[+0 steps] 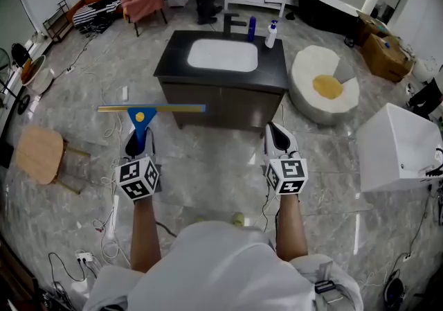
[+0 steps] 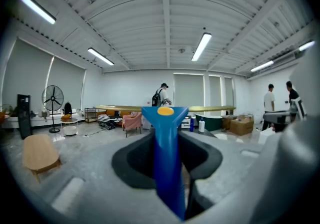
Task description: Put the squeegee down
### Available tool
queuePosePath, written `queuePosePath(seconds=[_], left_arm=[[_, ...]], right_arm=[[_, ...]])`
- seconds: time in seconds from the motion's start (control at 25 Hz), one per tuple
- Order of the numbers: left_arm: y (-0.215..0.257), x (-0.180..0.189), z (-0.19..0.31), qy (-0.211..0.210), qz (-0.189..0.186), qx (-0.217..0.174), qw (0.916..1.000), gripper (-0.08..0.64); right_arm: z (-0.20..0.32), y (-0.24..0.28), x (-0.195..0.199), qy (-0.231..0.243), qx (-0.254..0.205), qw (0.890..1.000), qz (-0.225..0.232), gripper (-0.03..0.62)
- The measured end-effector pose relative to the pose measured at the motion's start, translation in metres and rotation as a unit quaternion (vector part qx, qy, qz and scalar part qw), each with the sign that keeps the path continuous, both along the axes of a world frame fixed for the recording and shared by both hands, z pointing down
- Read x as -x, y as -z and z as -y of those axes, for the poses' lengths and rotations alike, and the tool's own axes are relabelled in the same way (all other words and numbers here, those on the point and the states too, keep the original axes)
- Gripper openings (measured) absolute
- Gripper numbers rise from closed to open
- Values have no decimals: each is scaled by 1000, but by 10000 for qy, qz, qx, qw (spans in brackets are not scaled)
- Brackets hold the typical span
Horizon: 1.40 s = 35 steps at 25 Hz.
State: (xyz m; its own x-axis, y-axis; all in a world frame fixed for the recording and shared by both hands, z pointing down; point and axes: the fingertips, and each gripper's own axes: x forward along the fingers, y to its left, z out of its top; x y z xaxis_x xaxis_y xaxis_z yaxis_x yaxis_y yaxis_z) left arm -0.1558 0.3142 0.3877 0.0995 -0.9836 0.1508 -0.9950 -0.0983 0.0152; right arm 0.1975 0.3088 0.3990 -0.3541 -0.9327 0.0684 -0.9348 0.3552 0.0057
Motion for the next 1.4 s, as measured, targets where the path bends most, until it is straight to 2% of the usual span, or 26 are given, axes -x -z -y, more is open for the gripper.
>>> queuePosePath(seconds=[0.48, 0.88, 1.4], left_arm=[[-11, 32, -4, -89, -64, 61, 9999, 127], [-21, 83, 6, -117, -128, 133, 9998, 127], [-42, 93, 73, -110, -102, 312, 9994, 127]], right_arm=[[-5, -7, 37, -17, 159, 9999, -64, 5], [2, -11, 85, -71, 198, 9998, -4, 5], [73, -28, 99, -35, 272, 9996, -23, 5]])
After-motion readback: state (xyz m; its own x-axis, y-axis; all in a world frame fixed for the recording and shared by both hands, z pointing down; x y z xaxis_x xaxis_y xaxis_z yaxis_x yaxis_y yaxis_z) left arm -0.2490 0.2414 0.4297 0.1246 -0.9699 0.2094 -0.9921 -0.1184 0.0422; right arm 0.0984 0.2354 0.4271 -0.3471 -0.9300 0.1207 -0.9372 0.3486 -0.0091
